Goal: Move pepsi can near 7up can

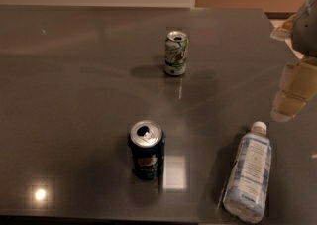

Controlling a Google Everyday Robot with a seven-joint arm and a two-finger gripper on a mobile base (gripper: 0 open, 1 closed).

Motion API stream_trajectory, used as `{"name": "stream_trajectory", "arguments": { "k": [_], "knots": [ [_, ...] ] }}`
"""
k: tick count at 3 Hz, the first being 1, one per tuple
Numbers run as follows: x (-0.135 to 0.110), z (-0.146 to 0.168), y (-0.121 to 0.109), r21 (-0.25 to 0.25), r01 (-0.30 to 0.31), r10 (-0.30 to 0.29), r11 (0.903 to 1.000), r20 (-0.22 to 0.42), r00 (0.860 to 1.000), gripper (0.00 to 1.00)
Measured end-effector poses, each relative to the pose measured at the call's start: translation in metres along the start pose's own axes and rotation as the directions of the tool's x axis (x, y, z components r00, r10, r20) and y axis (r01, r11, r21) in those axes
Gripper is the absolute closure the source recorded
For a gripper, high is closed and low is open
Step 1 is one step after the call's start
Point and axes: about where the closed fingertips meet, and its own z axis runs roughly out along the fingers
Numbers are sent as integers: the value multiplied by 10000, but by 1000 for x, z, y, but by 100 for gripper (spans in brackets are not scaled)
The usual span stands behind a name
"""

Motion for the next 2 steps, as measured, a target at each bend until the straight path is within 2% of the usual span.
{"name": "stream_trajectory", "arguments": {
  "k": [1,2],
  "knots": [
    [0,0,0,15,2,-2,10000,6,10000,0],
    [-12,3,1,-196,192,-185,9996,362,9992,0]
  ]
}}
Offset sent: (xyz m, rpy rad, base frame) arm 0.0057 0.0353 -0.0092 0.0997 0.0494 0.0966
